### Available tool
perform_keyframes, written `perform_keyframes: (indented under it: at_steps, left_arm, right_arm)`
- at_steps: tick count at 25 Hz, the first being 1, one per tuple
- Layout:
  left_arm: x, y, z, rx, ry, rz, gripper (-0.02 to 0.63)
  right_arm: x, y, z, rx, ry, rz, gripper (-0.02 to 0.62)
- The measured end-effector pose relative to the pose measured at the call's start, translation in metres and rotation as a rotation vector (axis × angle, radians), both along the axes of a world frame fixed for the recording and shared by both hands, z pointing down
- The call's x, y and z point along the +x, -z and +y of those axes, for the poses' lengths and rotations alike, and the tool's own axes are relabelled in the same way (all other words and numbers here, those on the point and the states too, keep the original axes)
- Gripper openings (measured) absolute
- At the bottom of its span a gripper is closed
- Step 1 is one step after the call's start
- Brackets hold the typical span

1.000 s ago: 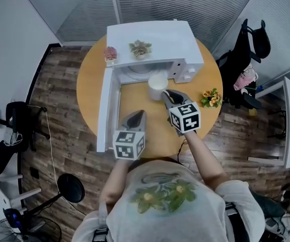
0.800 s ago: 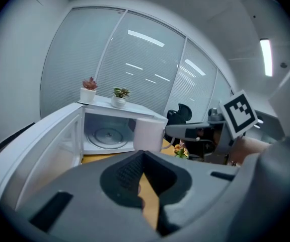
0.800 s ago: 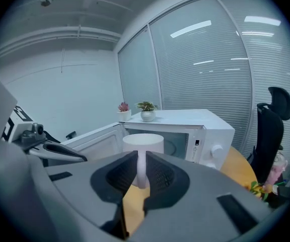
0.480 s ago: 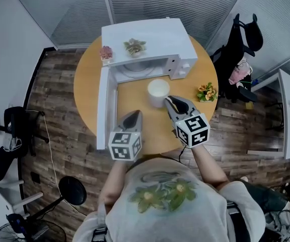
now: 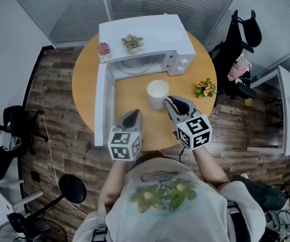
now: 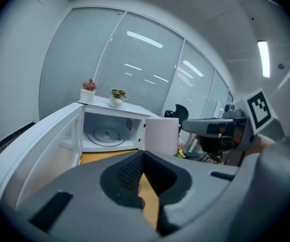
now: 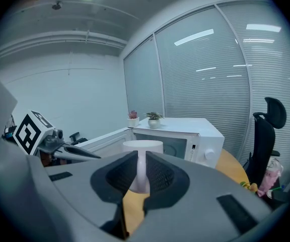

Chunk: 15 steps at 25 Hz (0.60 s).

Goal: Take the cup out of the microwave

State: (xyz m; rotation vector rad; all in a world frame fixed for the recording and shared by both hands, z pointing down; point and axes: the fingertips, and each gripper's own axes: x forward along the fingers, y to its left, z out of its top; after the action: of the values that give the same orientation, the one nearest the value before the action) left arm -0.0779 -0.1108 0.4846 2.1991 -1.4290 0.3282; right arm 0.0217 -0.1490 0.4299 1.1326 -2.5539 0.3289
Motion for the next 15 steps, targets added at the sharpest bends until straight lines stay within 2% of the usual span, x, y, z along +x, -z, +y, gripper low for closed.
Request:
perform_keyframes:
  at_steps: [15]
  left_arm:
    - [0.003,-0.011,0.018,-0.027,-0.001,-0.013,0.002]
  right_arm:
    - [0.006,-0.049,0.018,-0.086,0.008,0.068,0.061]
